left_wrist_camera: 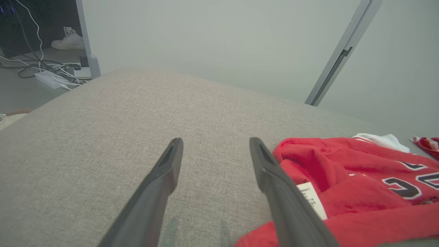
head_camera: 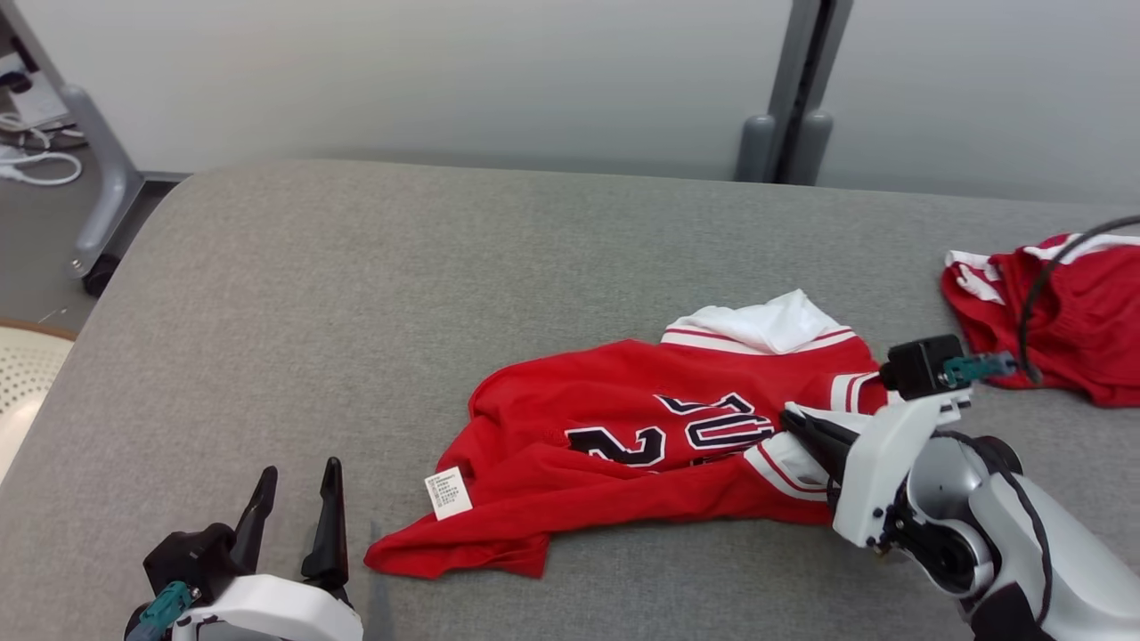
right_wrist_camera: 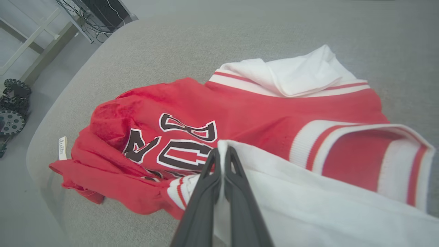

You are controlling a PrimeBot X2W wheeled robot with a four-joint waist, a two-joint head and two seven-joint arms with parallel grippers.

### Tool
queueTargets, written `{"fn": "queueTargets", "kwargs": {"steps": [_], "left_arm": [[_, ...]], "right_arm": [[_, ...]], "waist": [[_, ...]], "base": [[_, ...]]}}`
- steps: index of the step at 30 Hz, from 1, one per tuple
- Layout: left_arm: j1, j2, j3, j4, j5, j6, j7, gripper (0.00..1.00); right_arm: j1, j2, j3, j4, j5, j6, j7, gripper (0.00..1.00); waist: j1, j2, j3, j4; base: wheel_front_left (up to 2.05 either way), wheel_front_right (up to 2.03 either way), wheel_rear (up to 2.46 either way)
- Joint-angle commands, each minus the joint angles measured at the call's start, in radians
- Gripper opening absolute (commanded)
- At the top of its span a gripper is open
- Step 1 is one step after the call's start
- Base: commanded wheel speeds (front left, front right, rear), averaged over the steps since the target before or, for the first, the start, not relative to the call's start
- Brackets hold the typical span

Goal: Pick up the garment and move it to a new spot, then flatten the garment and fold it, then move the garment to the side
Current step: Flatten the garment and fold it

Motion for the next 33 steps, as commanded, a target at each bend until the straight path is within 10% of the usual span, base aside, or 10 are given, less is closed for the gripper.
{"fn": "queueTargets", "kwargs": {"steps": [1, 17, 20, 24, 33], "left_arm": [[-0.001, 0.003, 0.004, -0.002, 0.009, -0.003, -0.001, 1.00], [0.029, 0.023, -0.006, -0.014, 0.012, 0.013, 0.009, 1.00], [0.034, 0.024, -0.009, -0.026, 0.016, 0.021, 0.011, 1.00], [0.030, 0.029, -0.009, -0.039, 0.013, 0.024, 0.013, 1.00], [0.022, 0.034, -0.013, -0.047, 0.003, 0.030, 0.019, 1.00]], "right_arm": [[0.025, -0.016, -0.004, -0.023, 0.007, 0.000, -0.016, 0.00], [0.366, -0.015, -0.089, -0.345, 0.009, 0.000, -0.041, 0.00], [0.416, -0.004, -0.119, -0.369, -0.008, 0.000, -0.030, 0.24], [0.468, 0.011, -0.160, -0.393, -0.041, 0.000, -0.008, 0.95], [0.570, 0.047, -0.271, -0.427, -0.105, 0.000, 0.087, 1.00]], "waist": [[0.0000, 0.0000, -0.014, -0.020], [0.0000, 0.0000, -0.051, -0.149], [0.0000, 0.0000, -0.039, -0.159], [0.0000, 0.0000, -0.023, -0.168], [0.0000, 0.0000, -0.014, -0.179]], "base": [[0.00, 0.00, 0.00], [0.00, 0.00, 0.00], [0.00, 0.00, 0.00], [0.00, 0.00, 0.00], [0.00, 0.00, 0.00]]}}
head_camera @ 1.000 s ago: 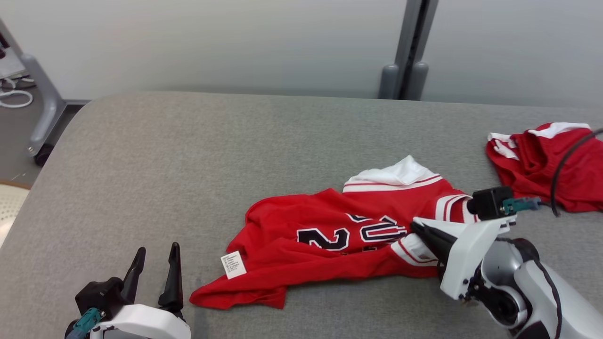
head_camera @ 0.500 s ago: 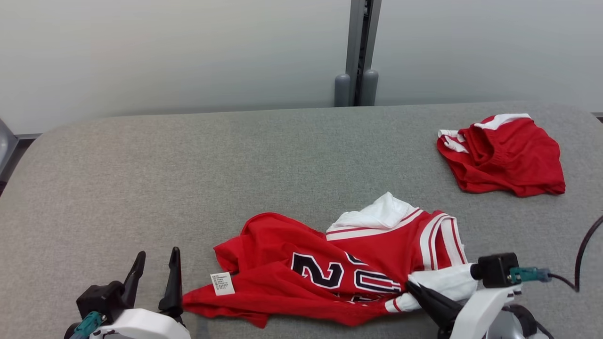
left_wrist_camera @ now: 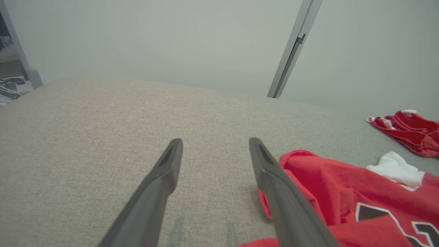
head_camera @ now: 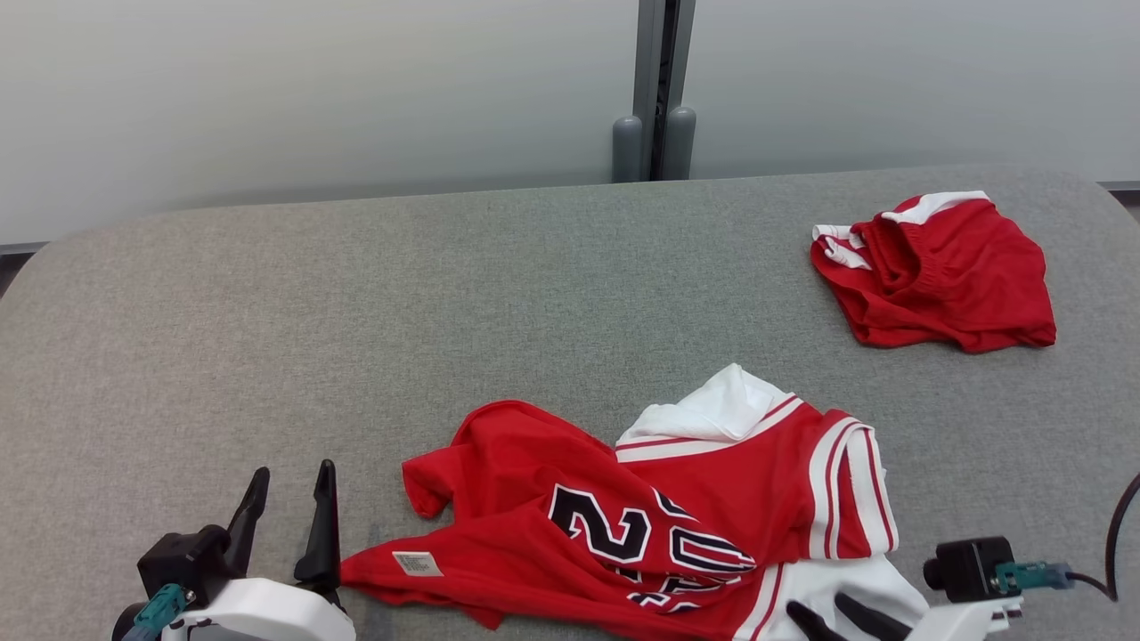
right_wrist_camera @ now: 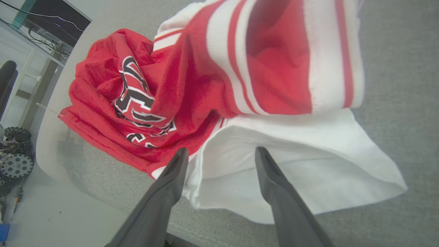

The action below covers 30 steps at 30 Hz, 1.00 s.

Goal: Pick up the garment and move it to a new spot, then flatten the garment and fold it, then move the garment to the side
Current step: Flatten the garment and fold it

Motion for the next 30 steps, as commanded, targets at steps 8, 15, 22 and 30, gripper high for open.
{"fn": "queueTargets", "kwargs": {"steps": [8, 15, 22, 30], "left_arm": [[-0.014, 0.006, -0.011, -0.016, 0.000, 0.012, 0.007, 1.00], [-0.023, 0.015, -0.018, -0.037, 0.007, 0.017, 0.012, 1.00], [-0.026, 0.030, -0.025, -0.077, 0.016, 0.026, 0.030, 1.00], [-0.062, 0.047, -0.067, -0.133, 0.029, 0.001, 0.084, 1.00]], "right_arm": [[0.054, 0.023, -0.126, -0.042, -0.067, 0.000, 0.098, 1.00], [0.040, 0.038, -0.221, -0.115, -0.041, 0.000, 0.049, 1.00], [0.037, 0.017, -0.334, -0.180, -0.019, 0.000, -0.018, 1.00], [-0.015, 0.032, -0.349, -0.165, -0.048, 0.000, -0.143, 1.00]], "waist": [[0.0000, 0.0000, 0.005, 0.002], [0.0000, 0.0000, 0.007, 0.007], [0.0000, 0.0000, 0.001, 0.012], [0.0000, 0.0000, 0.009, 0.017]], "base": [[0.00, 0.00, 0.00], [0.00, 0.00, 0.00], [0.00, 0.00, 0.00], [0.00, 0.00, 0.00]]}}
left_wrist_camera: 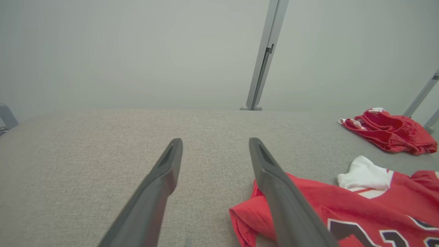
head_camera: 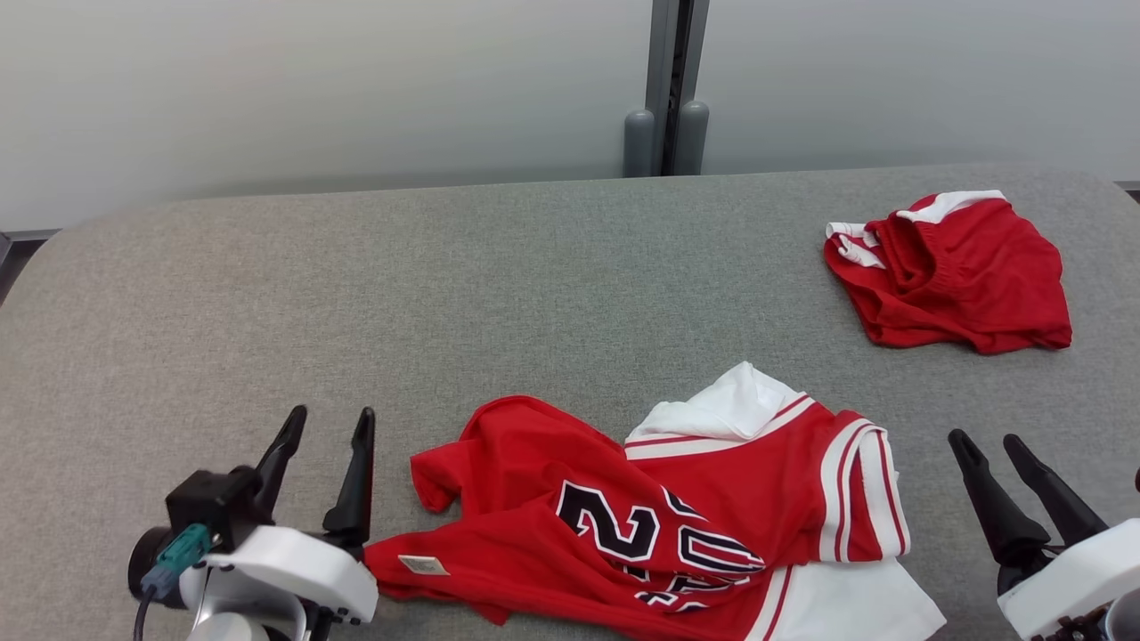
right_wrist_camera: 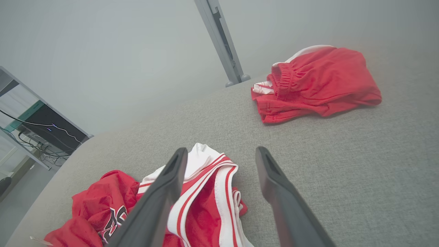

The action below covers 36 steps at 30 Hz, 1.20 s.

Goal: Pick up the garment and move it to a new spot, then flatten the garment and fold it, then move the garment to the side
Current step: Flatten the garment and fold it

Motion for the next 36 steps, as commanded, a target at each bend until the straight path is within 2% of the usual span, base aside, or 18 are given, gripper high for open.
{"fn": "queueTargets", "kwargs": {"steps": [1, 8, 10, 16, 23, 28, 36], "left_arm": [[-0.030, 0.010, -0.009, -0.010, 0.007, -0.013, 0.015, 1.00], [-0.095, 0.034, -0.078, -0.002, 0.023, -0.064, 0.127, 1.00], [-0.145, 0.056, -0.123, 0.010, 0.035, -0.102, 0.203, 1.00], [-0.260, 0.078, -0.230, 0.048, 0.032, -0.161, 0.376, 1.00], [-0.398, 0.067, -0.321, 0.198, -0.037, -0.177, 0.515, 1.00], [-0.464, 0.068, -0.364, 0.315, -0.070, -0.179, 0.541, 1.00], [-0.536, 0.058, -0.446, 0.477, -0.179, -0.179, 0.581, 1.00]], "right_arm": [[-0.016, 0.000, 0.010, 0.018, -0.001, 0.000, -0.023, 1.00], [-0.050, -0.008, 0.056, 0.077, 0.002, 0.000, -0.080, 1.00], [-0.065, -0.017, 0.065, 0.093, 0.005, 0.000, -0.097, 1.00], [-0.092, -0.025, 0.091, 0.128, 0.013, 0.000, -0.131, 1.00], [-0.119, -0.033, 0.120, 0.155, 0.016, 0.000, -0.145, 1.00], [-0.133, -0.040, 0.132, 0.169, 0.017, 0.000, -0.145, 1.00], [-0.153, -0.050, 0.146, 0.182, 0.021, 0.000, -0.147, 1.00]], "waist": [[0.0000, 0.0000, 0.004, 0.002], [0.0000, 0.0000, 0.015, -0.001], [0.0000, 0.0000, 0.021, -0.008], [0.0000, 0.0000, 0.033, -0.038], [0.0000, 0.0000, 0.049, -0.074], [0.0000, 0.0000, 0.059, -0.097], [0.0000, 0.0000, 0.076, -0.119]], "base": [[0.00, 0.00, 0.00], [0.00, 0.00, 0.00], [0.00, 0.00, 0.00], [0.00, 0.00, 0.00], [0.00, 0.00, 0.00], [0.00, 0.00, 0.00], [0.00, 0.00, 0.00]]}}
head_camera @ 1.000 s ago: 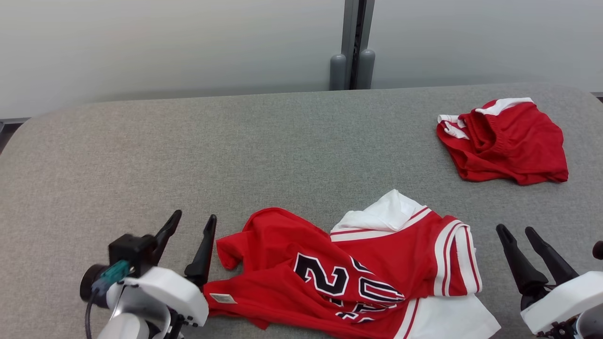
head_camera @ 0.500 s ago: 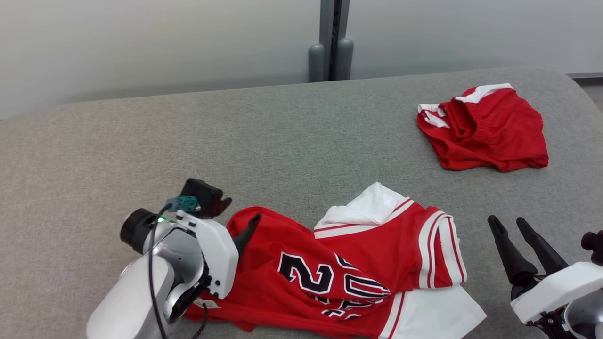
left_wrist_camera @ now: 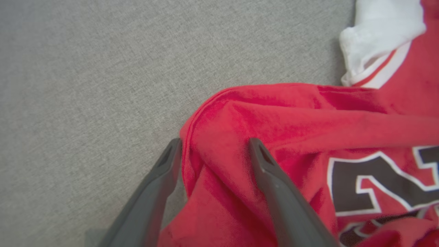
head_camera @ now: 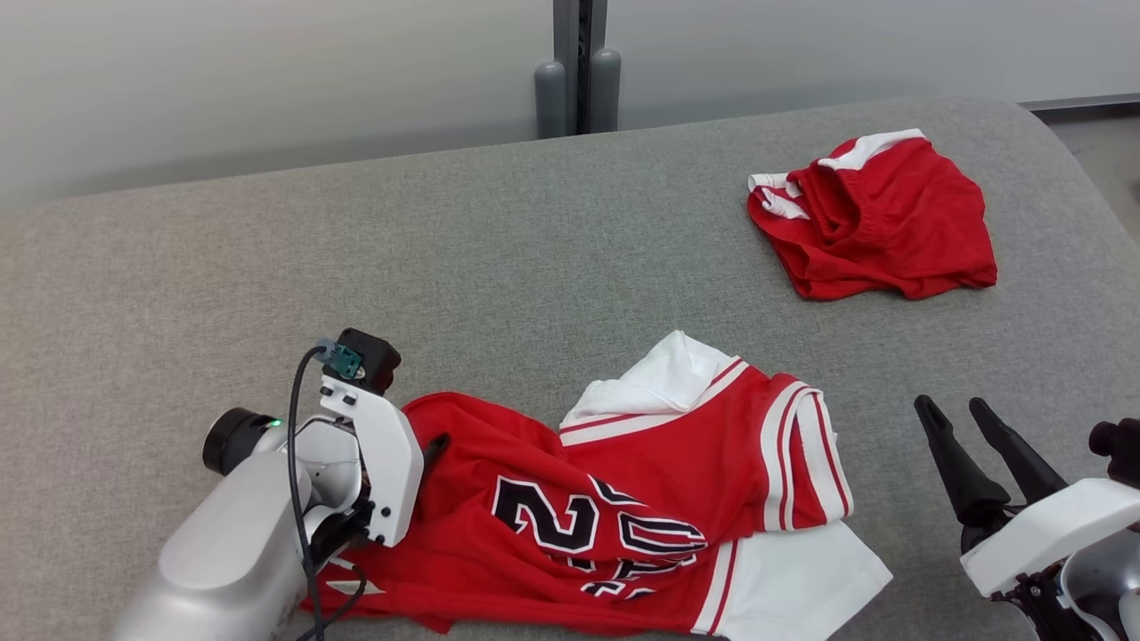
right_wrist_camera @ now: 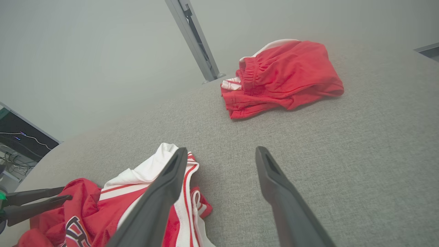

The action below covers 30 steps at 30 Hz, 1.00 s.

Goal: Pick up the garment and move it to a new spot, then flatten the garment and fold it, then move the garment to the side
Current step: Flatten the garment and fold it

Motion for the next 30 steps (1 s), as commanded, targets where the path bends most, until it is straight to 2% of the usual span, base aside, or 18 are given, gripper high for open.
{"fn": "queueTargets", "kwargs": {"steps": [1, 3, 5, 6, 15, 25, 30], "left_arm": [[-0.026, 0.002, -0.010, 0.011, -0.010, -0.002, -0.010, 1.00], [-0.032, 0.002, -0.028, 0.032, -0.032, -0.002, -0.023, 1.00], [-0.046, 0.003, -0.047, 0.047, -0.049, -0.002, -0.033, 0.27], [-0.055, 0.005, -0.058, 0.052, -0.057, -0.002, -0.041, 0.00], [-0.118, 0.053, -0.112, 0.097, -0.108, -0.002, -0.133, 0.00], [-0.207, 0.177, -0.062, 0.180, -0.145, -0.001, -0.245, 0.00], [-0.244, 0.220, -0.028, 0.227, -0.145, 0.015, -0.323, 0.00]], "right_arm": [[-0.014, -0.008, 0.001, 0.000, 0.004, 0.000, -0.007, 1.00], [-0.017, -0.008, 0.002, 0.003, 0.004, 0.000, -0.009, 1.00], [-0.018, -0.009, 0.003, 0.006, 0.004, 0.000, -0.010, 1.00], [-0.018, -0.008, 0.004, 0.007, 0.004, 0.000, -0.010, 1.00], [-0.037, -0.001, 0.010, 0.012, -0.001, 0.000, -0.017, 1.00], [-0.062, 0.006, 0.021, 0.025, 0.000, 0.000, -0.049, 1.00], [-0.078, 0.005, 0.035, 0.032, 0.010, 0.000, -0.066, 1.00]], "waist": [[0.0000, 0.0000, 0.004, -0.002], [0.0000, 0.0000, 0.008, -0.003], [0.0000, 0.0000, 0.012, -0.003], [0.0000, 0.0000, 0.014, -0.002], [0.0000, 0.0000, 0.031, -0.005], [0.0000, 0.0000, 0.067, -0.044], [0.0000, 0.0000, 0.087, -0.066]], "base": [[0.00, 0.00, 0.00], [0.00, 0.00, 0.00], [0.00, 0.00, 0.00], [0.00, 0.00, 0.00], [0.00, 0.00, 0.00], [0.00, 0.00, 0.00], [0.00, 0.00, 0.00]]}}
